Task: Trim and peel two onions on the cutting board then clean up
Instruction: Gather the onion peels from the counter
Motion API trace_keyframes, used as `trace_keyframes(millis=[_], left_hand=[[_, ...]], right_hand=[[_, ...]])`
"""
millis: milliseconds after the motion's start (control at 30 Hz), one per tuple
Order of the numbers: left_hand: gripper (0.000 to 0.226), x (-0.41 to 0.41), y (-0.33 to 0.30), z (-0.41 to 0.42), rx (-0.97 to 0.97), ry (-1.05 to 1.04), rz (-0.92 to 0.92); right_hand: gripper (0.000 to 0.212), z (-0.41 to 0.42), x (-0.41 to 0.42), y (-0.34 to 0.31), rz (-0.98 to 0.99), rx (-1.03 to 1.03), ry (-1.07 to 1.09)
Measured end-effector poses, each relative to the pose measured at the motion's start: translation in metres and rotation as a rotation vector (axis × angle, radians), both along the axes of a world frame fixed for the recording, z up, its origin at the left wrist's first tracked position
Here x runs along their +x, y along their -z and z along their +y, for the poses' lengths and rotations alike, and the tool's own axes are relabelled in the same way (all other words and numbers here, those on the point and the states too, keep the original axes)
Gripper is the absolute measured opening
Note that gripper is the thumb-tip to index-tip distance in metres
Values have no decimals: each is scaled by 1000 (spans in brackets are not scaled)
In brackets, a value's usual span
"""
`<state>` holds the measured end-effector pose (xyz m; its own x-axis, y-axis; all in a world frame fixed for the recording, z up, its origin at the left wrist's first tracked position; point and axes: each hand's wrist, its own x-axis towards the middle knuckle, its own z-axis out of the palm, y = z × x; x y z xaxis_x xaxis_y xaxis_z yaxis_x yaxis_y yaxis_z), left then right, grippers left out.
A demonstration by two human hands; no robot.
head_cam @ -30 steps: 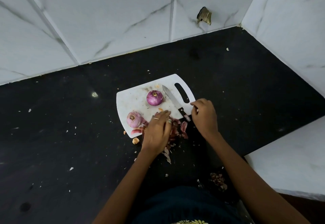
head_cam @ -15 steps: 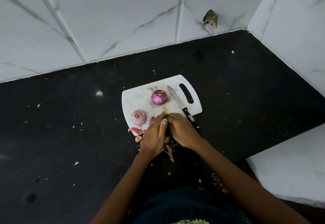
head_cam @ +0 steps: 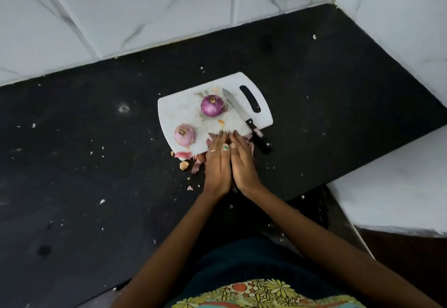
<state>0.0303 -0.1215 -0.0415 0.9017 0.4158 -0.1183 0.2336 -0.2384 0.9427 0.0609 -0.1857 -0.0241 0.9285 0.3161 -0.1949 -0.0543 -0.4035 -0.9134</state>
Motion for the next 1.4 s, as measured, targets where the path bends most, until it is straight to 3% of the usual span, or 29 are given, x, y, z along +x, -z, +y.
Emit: trace_keyframes(millis=[200, 400, 567, 900, 1167, 1400], left_hand=[[42, 7, -17, -12, -299, -147, 14], [61, 19, -19, -5, -746, -434, -1], [54, 21, -31, -3, -691, -491, -32], [59, 23, -61, 19, -669, -453, -110], [62, 10, -100, -14, -612, -302, -148], [62, 7, -118, -93, -670, -50, -131]], right_hand=[[37, 7, -6, -18, 223, 327, 187], [23, 23, 4, -13, 508, 537, 483], [32, 23, 8, -31, 586, 716, 480], [35, 47, 3, -60, 550, 790, 451], [34, 6, -10, -89, 433, 912, 503], [31, -72, -26, -109, 288, 990, 692]])
